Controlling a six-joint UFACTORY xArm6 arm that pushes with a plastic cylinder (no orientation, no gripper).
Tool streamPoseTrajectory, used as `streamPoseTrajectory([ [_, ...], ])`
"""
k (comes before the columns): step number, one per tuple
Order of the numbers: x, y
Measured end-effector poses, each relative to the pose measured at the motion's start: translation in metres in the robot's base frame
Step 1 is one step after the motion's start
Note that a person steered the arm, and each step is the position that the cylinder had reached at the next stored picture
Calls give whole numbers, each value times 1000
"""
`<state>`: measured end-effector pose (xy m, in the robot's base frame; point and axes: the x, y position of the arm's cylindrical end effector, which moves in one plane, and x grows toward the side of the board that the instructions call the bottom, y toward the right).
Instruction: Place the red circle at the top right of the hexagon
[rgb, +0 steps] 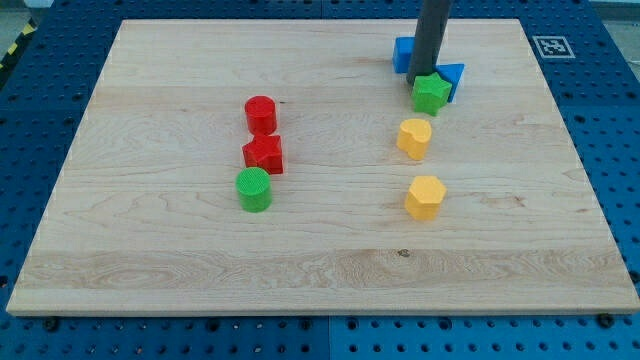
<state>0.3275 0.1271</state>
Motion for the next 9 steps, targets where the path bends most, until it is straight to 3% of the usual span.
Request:
streamPoseTrajectory([
  [3, 33, -4],
  [6, 32, -179],
  [7, 5, -229],
  [8, 32, -278],
  [9, 65, -281],
])
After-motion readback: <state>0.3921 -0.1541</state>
